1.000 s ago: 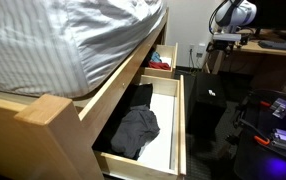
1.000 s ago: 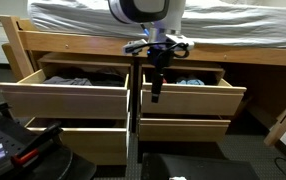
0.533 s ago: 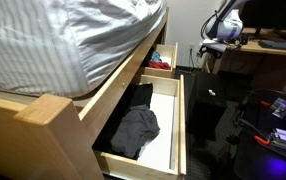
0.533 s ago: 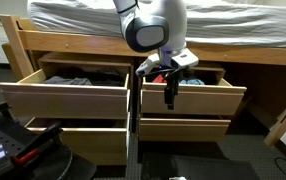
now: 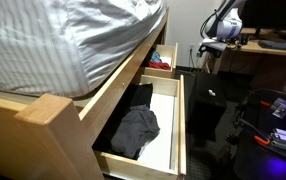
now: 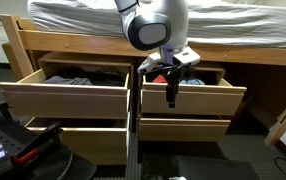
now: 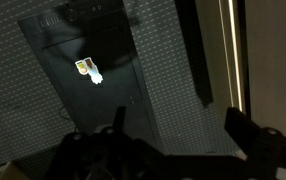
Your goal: Close the two upper drawers
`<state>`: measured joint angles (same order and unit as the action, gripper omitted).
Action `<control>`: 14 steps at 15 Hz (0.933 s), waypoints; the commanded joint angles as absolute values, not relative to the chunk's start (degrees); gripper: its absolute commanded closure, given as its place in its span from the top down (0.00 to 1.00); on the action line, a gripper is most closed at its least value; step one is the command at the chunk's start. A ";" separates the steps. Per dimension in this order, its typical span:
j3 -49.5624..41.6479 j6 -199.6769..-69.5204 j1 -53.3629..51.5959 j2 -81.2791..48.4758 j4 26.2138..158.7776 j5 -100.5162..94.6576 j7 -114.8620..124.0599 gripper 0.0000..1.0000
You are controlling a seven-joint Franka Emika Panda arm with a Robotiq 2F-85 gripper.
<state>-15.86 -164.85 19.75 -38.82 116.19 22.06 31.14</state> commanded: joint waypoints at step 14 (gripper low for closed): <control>-10.95 -156.08 23.37 -56.91 95.39 21.25 17.87 1.00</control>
<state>-13.37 -151.97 23.02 -56.15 95.28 21.24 21.74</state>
